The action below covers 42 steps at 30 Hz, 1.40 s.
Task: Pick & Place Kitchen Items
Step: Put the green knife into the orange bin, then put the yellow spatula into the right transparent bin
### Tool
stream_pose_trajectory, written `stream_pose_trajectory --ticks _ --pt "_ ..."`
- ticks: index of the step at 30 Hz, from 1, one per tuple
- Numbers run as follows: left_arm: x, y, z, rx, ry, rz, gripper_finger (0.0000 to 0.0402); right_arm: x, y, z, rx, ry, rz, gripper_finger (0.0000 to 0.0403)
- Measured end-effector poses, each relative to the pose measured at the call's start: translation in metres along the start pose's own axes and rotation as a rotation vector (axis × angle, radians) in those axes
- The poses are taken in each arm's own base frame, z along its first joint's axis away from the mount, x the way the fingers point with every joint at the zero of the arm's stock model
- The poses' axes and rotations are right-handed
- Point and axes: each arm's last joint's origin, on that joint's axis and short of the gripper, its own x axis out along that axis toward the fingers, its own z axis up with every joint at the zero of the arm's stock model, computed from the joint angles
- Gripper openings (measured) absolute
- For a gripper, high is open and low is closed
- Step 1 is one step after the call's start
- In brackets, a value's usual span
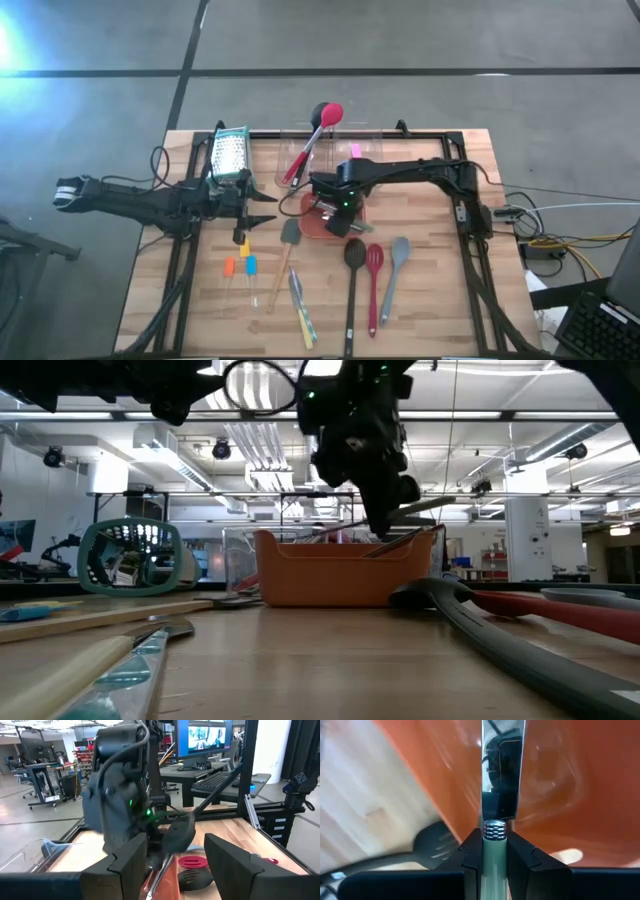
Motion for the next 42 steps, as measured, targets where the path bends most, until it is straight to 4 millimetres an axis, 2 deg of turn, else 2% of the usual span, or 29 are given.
stream_pose_trajectory --ticks 6,15,22,27,30,35,42 --pt "0.0 0.0 0.0 0.0 -0.001 0.0 0.0204 0.016 0.001 0.015 -0.024 0.138 -0.063 0.0042" --pt "0.0 0.0 -0.001 -0.007 0.014 -0.001 0.0204 0.023 0.008 0.034 -0.066 0.133 -0.058 0.0043" --pt "0.0 0.0 -0.002 -0.008 0.016 -0.001 0.0204 0.021 0.009 0.034 -0.067 0.129 -0.054 0.0109" --pt "0.0 0.0 -0.002 -0.009 0.017 -0.001 0.0204 0.017 0.01 0.034 -0.065 0.125 -0.052 0.0128" --pt "0.0 0.0 -0.002 -0.008 0.025 -0.002 0.0204 0.008 0.011 0.032 -0.064 0.13 -0.055 0.0126" --pt "0.0 0.0 -0.005 -0.028 0.05 -0.003 0.0204 -0.021 0.017 0.022 -0.033 0.098 -0.053 0.011" --pt "0.0 0.0 -0.006 -0.028 0.056 -0.004 0.0204 -0.062 0.038 -0.006 -0.062 -0.052 -0.119 0.0086"
